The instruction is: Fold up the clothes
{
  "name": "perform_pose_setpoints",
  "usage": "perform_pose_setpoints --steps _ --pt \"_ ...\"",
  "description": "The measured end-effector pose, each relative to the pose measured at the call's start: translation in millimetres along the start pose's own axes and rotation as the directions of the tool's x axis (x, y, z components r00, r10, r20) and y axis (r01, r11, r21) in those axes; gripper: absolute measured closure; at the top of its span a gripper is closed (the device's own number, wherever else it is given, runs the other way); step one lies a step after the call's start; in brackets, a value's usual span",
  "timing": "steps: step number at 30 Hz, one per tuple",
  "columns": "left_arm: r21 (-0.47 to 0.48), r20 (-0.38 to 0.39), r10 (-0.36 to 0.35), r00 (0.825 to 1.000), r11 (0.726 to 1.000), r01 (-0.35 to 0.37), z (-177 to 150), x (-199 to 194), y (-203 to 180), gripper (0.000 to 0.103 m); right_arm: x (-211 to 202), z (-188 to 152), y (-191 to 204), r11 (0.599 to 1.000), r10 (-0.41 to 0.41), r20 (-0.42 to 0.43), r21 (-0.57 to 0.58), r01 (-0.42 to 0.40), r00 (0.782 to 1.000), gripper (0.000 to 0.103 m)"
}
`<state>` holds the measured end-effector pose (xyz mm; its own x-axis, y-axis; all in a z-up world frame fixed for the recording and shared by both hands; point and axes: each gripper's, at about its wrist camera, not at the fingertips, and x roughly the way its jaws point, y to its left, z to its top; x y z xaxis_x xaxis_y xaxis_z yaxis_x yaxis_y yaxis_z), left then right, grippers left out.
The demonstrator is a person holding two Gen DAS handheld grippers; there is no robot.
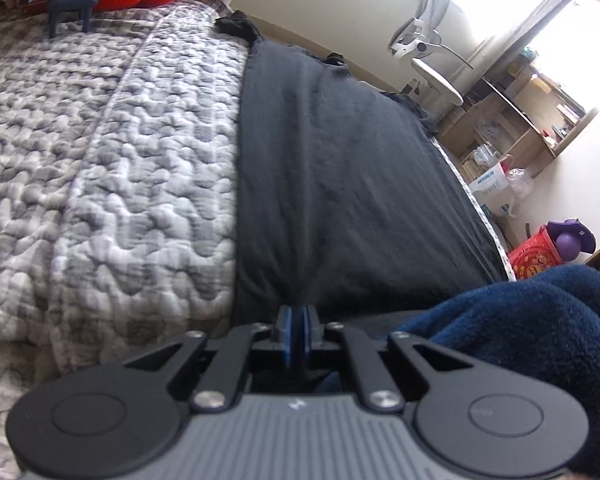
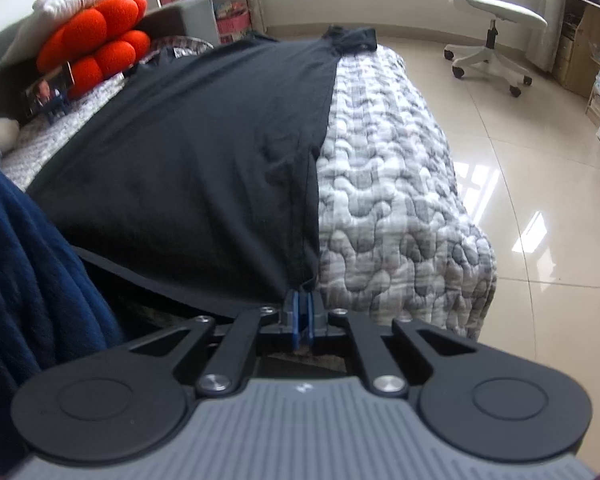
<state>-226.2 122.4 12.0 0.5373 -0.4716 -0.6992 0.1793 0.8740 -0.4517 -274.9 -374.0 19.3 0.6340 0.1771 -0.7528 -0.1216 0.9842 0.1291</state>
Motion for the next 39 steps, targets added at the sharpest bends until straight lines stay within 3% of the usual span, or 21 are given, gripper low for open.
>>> perform_pose_setpoints --steps 5,8,14,16,18,21,26,31,35,38,39 --pt "-0.035 0.011 0.020 1.000 0.999 -0.020 3.4 -9.2 13.8 0.096 4.1 2.0 2.6 1.000 0.019 -0.005 -0.016 -0.019 1.000 0.095" --pt "-0.045 0.034 0.037 0.999 0.998 -0.036 9.6 -12.3 19.6 0.093 0.9 5.5 4.5 0.998 0.029 0.006 -0.048 -0.029 1.000 0.088" --pt "-0.026 0.094 0.088 0.992 0.996 -0.086 39.1 -10.4 25.1 0.070 -2.7 33.2 -8.1 1.000 -0.008 0.098 -0.026 0.010 0.995 0.082" --pt "-0.026 0.121 0.106 0.987 0.994 -0.104 53.5 -7.3 24.5 0.063 2.2 50.0 -12.4 1.000 -0.004 0.139 -0.007 0.005 0.990 0.074" --pt "-0.026 0.147 0.119 0.982 0.993 -0.116 71.3 -2.3 24.6 0.049 10.6 70.3 -15.8 1.000 0.008 0.186 0.000 -0.009 0.982 0.058" --pt "-0.032 0.197 0.134 0.971 0.991 -0.131 102.9 8.0 27.8 0.037 34.7 107.3 -19.7 1.000 0.013 0.240 -0.005 -0.012 0.971 0.058" --pt "-0.081 0.242 0.144 0.960 0.989 -0.128 165.2 38.3 36.9 0.034 92.1 176.6 -44.8 0.993 0.021 0.288 0.102 -0.053 0.958 0.057" --pt "-0.116 0.286 0.168 0.943 0.983 -0.140 235.8 80.6 44.0 0.032 146.8 245.3 -64.2 0.992 -0.038 0.296 0.125 0.001 0.954 0.055" --pt "-0.157 0.299 0.198 0.934 0.975 -0.156 283.8 123.5 55.4 0.031 190.1 286.8 -78.4 0.990 -0.093 0.247 0.128 0.063 0.965 0.045" --pt "-0.213 0.293 0.231 0.928 0.962 -0.172 314.1 157.5 67.7 0.028 216.0 303.4 -97.6 0.959 -0.102 0.211 0.282 0.039 0.972 0.045" --pt "-0.231 0.289 0.242 0.926 0.957 -0.177 323.1 168.8 71.7 0.027 222.1 304.9 -97.9 0.960 -0.099 0.197 0.278 0.041 0.975 0.045"
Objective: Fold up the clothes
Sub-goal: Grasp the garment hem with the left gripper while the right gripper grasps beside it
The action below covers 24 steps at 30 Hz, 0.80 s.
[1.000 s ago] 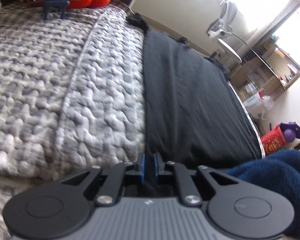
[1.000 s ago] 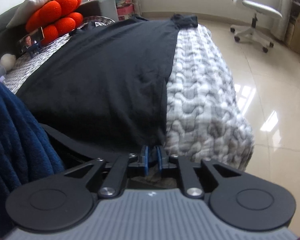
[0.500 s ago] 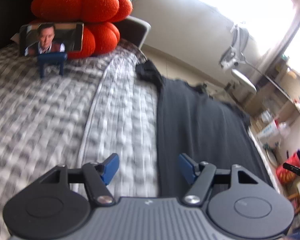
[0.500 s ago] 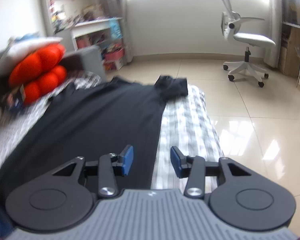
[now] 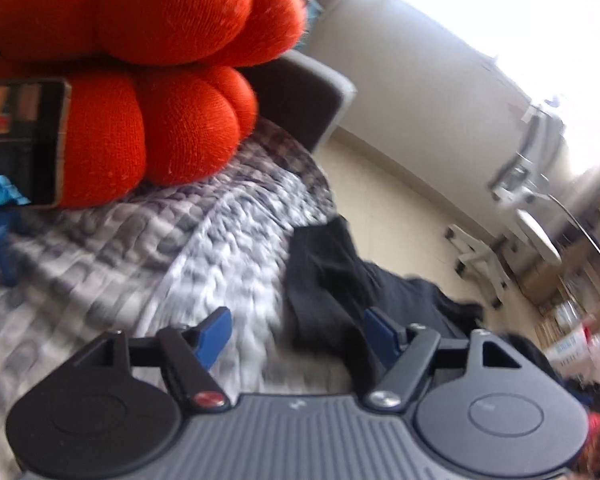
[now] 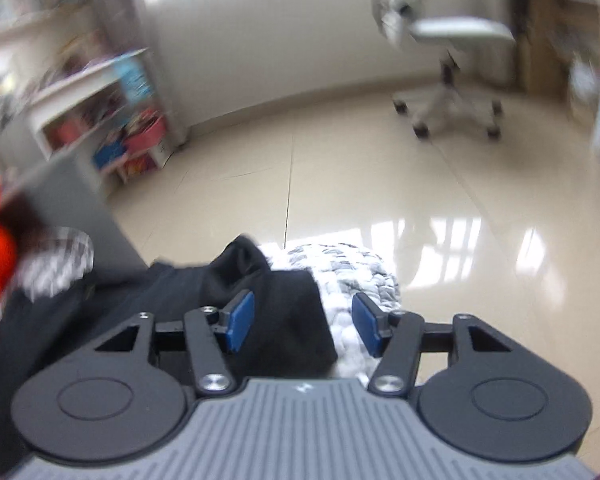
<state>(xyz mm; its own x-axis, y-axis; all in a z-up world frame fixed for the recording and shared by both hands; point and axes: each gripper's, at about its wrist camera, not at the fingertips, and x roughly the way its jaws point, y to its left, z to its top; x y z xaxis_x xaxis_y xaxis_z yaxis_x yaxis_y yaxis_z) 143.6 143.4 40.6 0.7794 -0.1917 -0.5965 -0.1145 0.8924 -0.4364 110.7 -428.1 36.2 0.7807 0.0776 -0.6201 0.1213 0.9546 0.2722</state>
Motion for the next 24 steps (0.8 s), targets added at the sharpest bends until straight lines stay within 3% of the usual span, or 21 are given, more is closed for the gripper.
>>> perform_pose_setpoints --steps 1,2,3,4,6,7,11,13,17,20,21,22,24 --pt "-0.013 -0.005 0.015 1.000 1.000 -0.015 0.9 11.7 0.2 0.027 6.3 0.1 0.4 1.000 -0.001 -0.015 -0.005 0.001 1.000 0.047" --pt "-0.015 0.003 0.034 0.999 0.999 -0.034 -0.2 20.0 -1.6 0.028 12.5 -0.1 1.7 1.000 -0.007 -0.029 -0.018 0.007 1.000 0.067" --pt "-0.017 0.012 0.052 0.999 0.999 -0.052 -1.4 28.3 -3.4 0.033 17.1 -2.8 12.0 0.994 -0.054 -0.034 -0.099 0.050 0.998 0.098" --pt "-0.012 0.021 0.070 0.997 0.998 -0.070 -2.6 35.8 -5.9 0.039 16.0 -7.0 23.0 0.982 -0.090 -0.015 -0.168 0.086 0.996 0.099" --pt "0.050 0.029 0.102 0.994 0.993 -0.103 -3.8 44.0 -14.9 0.096 13.5 -15.2 44.8 0.940 -0.158 0.032 -0.301 0.161 0.987 0.099" --pt "0.062 0.030 0.114 0.993 0.991 -0.116 -3.2 46.2 -16.6 0.103 7.6 -17.7 53.6 0.914 -0.193 0.085 -0.348 0.211 0.978 0.099" --pt "0.031 0.109 0.151 0.982 0.987 -0.156 3.0 35.8 -12.6 0.103 -24.6 -28.4 74.2 0.826 -0.319 0.308 -0.374 0.422 0.896 0.099" --pt "0.022 0.146 0.173 0.974 0.984 -0.179 5.6 29.6 -9.3 0.103 -22.7 -37.9 74.9 0.793 -0.364 0.330 -0.381 0.476 0.871 0.099" --pt "0.057 0.099 0.150 0.984 0.986 -0.156 2.2 32.3 -7.3 0.103 6.4 -53.3 61.5 0.808 -0.382 0.158 -0.421 0.412 0.910 0.099" --pt "0.026 0.079 0.119 0.990 0.992 -0.122 3.3 33.4 -4.9 0.103 -5.7 -54.3 53.8 0.825 -0.415 0.194 -0.332 0.457 0.889 0.099" --pt "0.018 0.077 0.118 0.990 0.993 -0.120 4.3 34.6 -4.9 0.101 -13.1 -53.4 52.3 0.824 -0.437 0.219 -0.291 0.486 0.872 0.099" --pt "0.009 0.075 0.118 0.990 0.993 -0.119 5.4 35.9 -4.8 0.097 -16.5 -50.9 53.6 0.822 -0.450 0.231 -0.271 0.501 0.863 0.099" --pt "-0.007 0.065 0.113 0.991 0.994 -0.113 7.2 39.3 -5.2 0.080 -21.8 -51.4 60.0 0.810 -0.457 0.253 -0.278 0.516 0.853 0.099"
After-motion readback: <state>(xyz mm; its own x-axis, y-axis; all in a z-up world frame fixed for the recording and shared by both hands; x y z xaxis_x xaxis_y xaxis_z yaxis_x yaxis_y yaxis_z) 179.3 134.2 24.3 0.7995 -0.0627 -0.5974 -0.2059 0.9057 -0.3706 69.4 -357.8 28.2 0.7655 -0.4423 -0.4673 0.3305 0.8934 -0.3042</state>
